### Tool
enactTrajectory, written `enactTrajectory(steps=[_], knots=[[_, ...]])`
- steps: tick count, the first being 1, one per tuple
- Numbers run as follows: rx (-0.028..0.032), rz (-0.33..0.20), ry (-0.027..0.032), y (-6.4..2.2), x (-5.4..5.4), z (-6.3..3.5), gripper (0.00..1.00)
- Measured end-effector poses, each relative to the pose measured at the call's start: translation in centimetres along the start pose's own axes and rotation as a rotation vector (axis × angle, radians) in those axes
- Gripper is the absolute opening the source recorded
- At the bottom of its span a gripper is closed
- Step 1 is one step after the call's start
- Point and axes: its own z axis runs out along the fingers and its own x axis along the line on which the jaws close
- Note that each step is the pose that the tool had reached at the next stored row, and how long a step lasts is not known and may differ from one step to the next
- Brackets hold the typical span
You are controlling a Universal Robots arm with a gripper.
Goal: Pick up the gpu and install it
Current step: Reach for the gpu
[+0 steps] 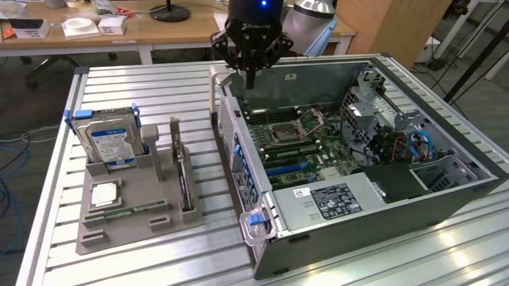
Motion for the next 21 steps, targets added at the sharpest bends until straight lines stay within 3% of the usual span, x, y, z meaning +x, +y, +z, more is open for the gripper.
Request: enactTrajectory(steps=[21], knots=[[0.0,0.0,0.0,-0.06,0.89,-0.01,0.11]])
